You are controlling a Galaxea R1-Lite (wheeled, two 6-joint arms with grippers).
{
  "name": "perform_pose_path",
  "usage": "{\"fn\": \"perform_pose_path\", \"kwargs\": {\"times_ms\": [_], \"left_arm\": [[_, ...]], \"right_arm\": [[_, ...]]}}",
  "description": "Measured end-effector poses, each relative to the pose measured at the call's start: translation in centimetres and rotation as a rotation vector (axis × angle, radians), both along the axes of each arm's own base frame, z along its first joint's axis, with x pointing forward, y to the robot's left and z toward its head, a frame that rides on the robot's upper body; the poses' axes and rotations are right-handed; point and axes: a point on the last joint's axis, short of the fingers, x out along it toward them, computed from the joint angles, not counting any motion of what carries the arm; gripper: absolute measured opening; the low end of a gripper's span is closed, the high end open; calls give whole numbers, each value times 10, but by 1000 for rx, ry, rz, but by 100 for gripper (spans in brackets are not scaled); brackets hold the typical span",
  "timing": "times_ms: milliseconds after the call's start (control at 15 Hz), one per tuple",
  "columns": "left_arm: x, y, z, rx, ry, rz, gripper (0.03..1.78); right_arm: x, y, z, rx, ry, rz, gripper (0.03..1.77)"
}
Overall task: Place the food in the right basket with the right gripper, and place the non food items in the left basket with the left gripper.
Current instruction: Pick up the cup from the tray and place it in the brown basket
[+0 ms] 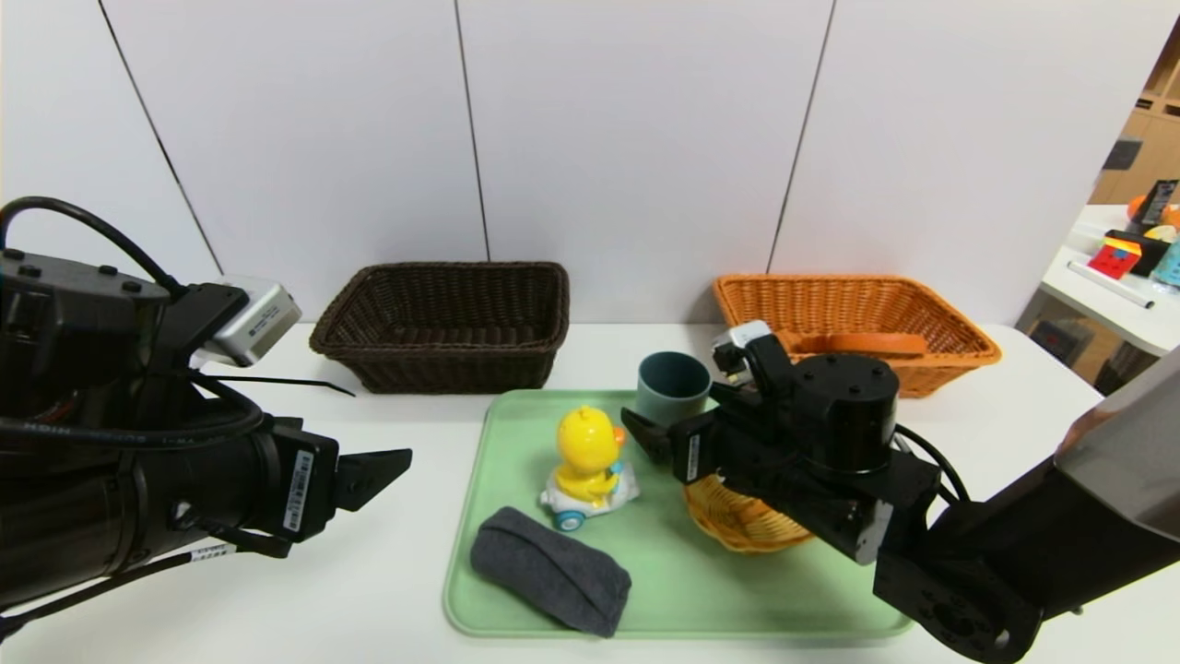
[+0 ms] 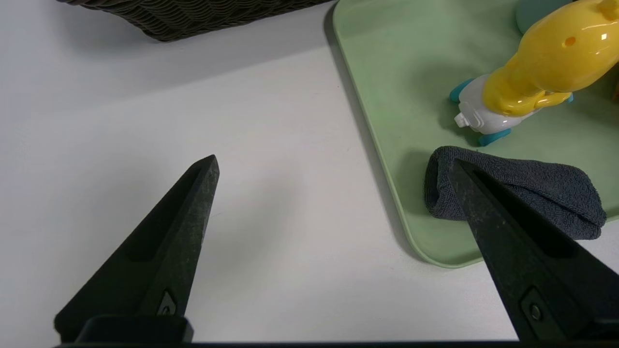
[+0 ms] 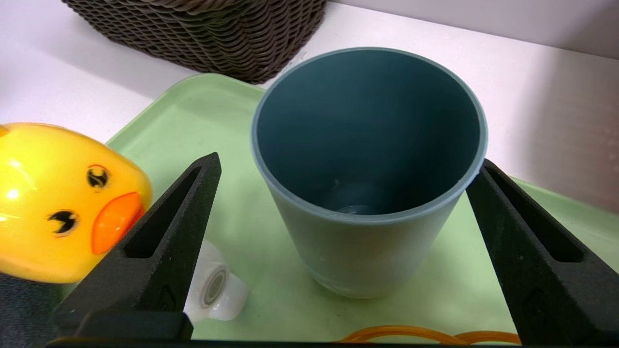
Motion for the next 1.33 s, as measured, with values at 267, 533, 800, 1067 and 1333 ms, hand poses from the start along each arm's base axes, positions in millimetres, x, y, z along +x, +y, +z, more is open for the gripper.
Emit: {"fn": "perform_pose_path", "kwargs": {"times_ms": [267,533,800,1067,1333], "left_arm": [[0,0,0,-1,0,0,169],[0,0,0,0,0,0,169],[0,0,0,0,1,-1,169],[0,0,0,0,1,-1,169],[0,0,0,0,1,-1,169]], "right_arm": [[2,1,-3,-4,6,-1,170],[4,2,-3,-2,5,-2,170],[6,3,-2,4,-2,-6,170],[8,4,-5,0,4,-8,170],[11,5,-6,3,1,-9,170]]}}
